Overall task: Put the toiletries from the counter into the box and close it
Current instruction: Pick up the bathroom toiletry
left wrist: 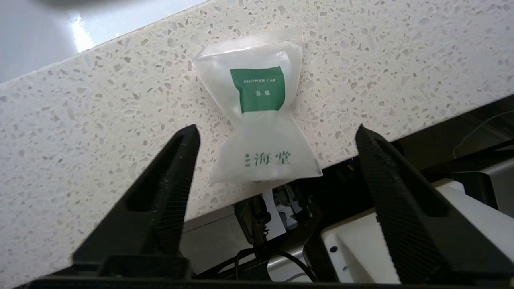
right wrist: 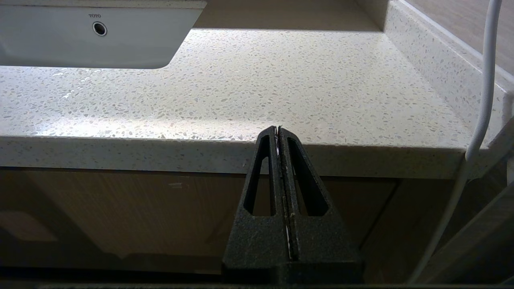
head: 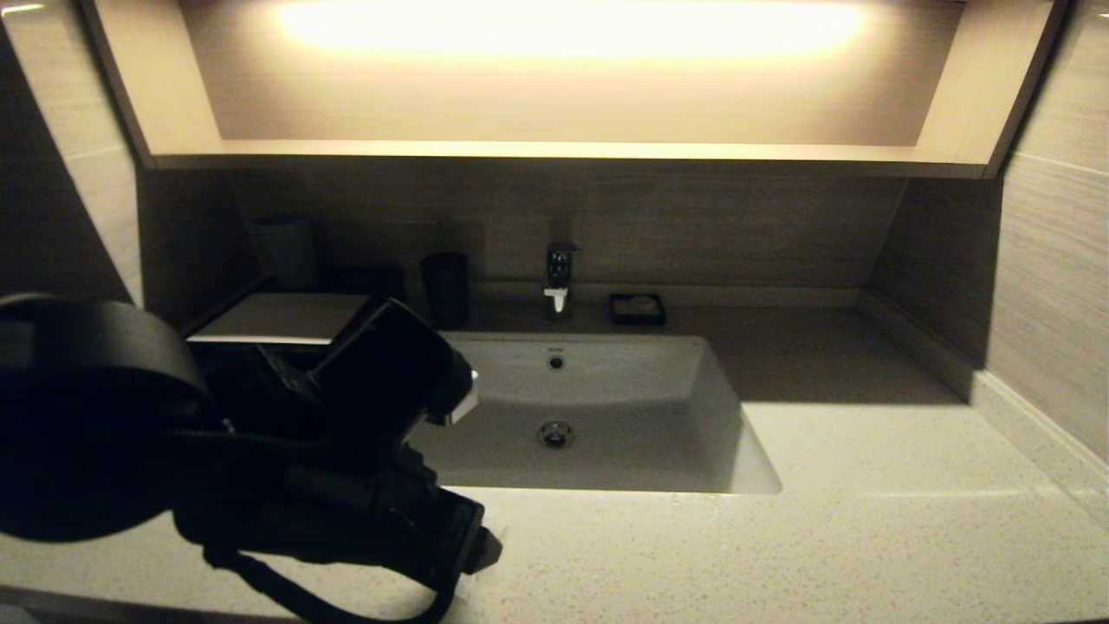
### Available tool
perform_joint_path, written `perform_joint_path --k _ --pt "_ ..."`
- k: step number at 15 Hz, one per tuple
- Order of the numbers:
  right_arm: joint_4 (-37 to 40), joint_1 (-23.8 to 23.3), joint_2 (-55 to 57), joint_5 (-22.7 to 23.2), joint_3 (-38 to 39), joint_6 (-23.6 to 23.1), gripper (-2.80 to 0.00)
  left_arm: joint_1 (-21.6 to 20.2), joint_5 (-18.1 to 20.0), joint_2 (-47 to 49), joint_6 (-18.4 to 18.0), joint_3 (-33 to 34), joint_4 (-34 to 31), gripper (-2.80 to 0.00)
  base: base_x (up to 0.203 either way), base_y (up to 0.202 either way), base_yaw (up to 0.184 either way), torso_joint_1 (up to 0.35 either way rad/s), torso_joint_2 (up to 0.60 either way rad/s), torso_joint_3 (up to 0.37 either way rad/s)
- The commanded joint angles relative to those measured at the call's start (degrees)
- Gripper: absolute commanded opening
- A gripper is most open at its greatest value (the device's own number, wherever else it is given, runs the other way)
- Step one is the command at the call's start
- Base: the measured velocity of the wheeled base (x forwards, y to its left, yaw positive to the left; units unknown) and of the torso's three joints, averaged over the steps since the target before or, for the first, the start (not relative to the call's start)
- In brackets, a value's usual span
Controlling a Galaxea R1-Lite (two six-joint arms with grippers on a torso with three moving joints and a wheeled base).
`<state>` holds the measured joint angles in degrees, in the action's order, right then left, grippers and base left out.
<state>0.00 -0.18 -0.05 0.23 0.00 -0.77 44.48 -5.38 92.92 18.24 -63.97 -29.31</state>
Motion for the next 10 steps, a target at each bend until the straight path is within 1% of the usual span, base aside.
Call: perform_joint_path --k 1,5,10 --pt "0.0 0.0 0.0 0.0 0.1 0.0 -2.80 0.0 -0.1 1.1 0.1 0.2 0.4 0.00 0.000 0.000 0.000 0.000 0.00 0.000" --pt "0.0 0.0 0.0 0.0 0.1 0.0 -2.80 -0.1 -0.1 2.5 0.2 0.4 0.6 0.00 0.000 0.000 0.000 0.000 0.00 0.000" --pt "0.0 0.0 0.0 0.0 0.1 0.0 -2.80 -0.1 -0.2 3.7 0.0 0.3 2.5 0.00 0.000 0.000 0.000 0.000 0.00 0.000"
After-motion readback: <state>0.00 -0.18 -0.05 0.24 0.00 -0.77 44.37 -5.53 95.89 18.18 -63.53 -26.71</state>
